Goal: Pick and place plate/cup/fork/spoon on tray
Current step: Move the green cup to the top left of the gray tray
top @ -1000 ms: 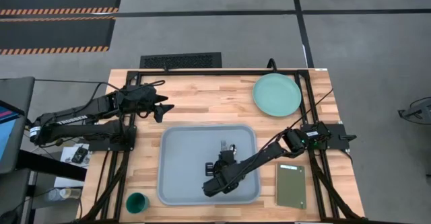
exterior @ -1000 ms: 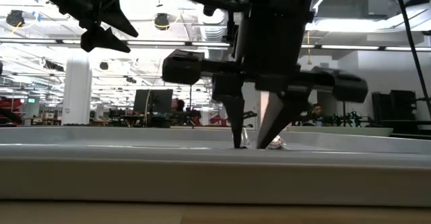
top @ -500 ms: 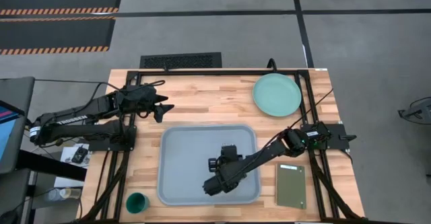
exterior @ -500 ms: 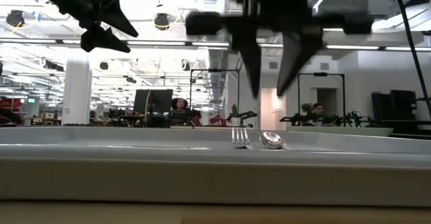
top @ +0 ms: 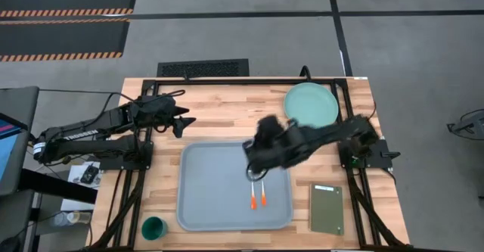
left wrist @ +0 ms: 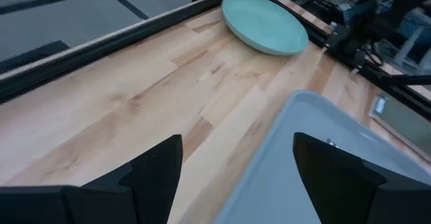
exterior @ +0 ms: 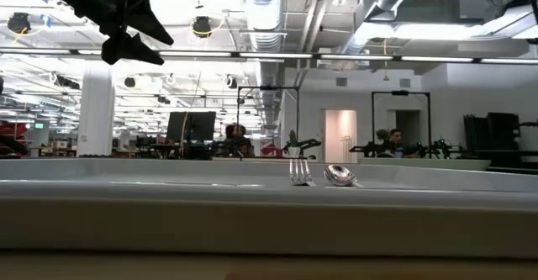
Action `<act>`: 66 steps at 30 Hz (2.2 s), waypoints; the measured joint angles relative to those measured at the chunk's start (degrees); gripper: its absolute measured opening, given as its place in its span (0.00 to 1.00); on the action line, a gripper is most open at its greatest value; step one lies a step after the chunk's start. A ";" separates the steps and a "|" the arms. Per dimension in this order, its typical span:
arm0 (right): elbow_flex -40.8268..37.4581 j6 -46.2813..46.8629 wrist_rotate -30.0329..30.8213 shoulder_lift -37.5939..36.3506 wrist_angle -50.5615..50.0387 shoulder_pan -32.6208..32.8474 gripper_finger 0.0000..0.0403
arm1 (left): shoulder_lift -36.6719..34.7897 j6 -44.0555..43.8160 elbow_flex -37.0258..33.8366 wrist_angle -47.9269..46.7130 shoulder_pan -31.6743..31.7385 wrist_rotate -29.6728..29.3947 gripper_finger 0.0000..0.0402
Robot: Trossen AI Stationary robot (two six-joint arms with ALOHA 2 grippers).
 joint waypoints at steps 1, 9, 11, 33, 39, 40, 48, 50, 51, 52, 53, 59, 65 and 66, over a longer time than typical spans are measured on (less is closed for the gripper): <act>0.00 -2.25 0.44 -1.67 0.00 -0.54 0.37 | 0.00 -0.03 0.00 0.03 0.00 0.59 0.67; -0.03 -11.62 5.58 -15.68 0.02 -5.41 0.37 | 0.00 -1.95 0.00 0.01 -0.02 2.02 0.67; -1.54 -12.86 6.04 -19.05 0.14 -6.72 0.37 | -0.02 -2.00 0.00 0.01 -0.02 2.05 0.67; -62.63 29.60 -0.08 -45.02 6.08 1.81 0.35 | -0.54 -18.25 0.00 -19.20 -19.60 42.83 0.67; -68.11 32.30 0.45 -44.24 12.85 4.63 0.34 | -0.55 -31.94 0.00 -16.33 -37.10 34.62 0.67; -68.71 32.35 0.48 -44.25 13.72 4.91 0.34 | -0.52 -33.25 0.00 -16.26 -39.91 32.15 0.67; -70.85 32.23 2.07 -44.27 18.32 5.37 0.34 | 2.19 -40.88 0.00 -17.04 -57.42 15.55 0.67; -71.32 32.18 2.65 -44.27 19.61 5.26 0.34 | 3.09 -43.31 0.00 -16.75 -61.00 13.62 0.67; -71.38 31.94 3.09 -44.25 20.33 5.31 0.34 | 3.71 -44.64 0.00 -16.53 -62.70 13.37 0.67; -71.38 31.28 3.59 -44.27 21.15 5.42 0.34 | 4.34 -45.95 0.00 -16.49 -64.32 12.99 0.67; -71.38 30.05 3.87 -44.27 22.14 5.52 0.34 | 5.01 -47.51 0.00 -16.54 -66.12 12.75 0.67; -71.38 22.86 4.00 -44.25 28.13 5.59 0.34 | 10.68 -54.78 0.00 -15.86 -76.05 12.46 0.67; -71.38 21.36 4.02 -44.25 28.78 5.59 0.33 | 17.94 -59.21 0.00 -11.55 -81.66 10.07 0.67; -71.38 21.29 4.06 -44.25 28.76 5.59 0.33 | 19.38 -59.81 0.00 -10.63 -81.99 9.72 0.67</act>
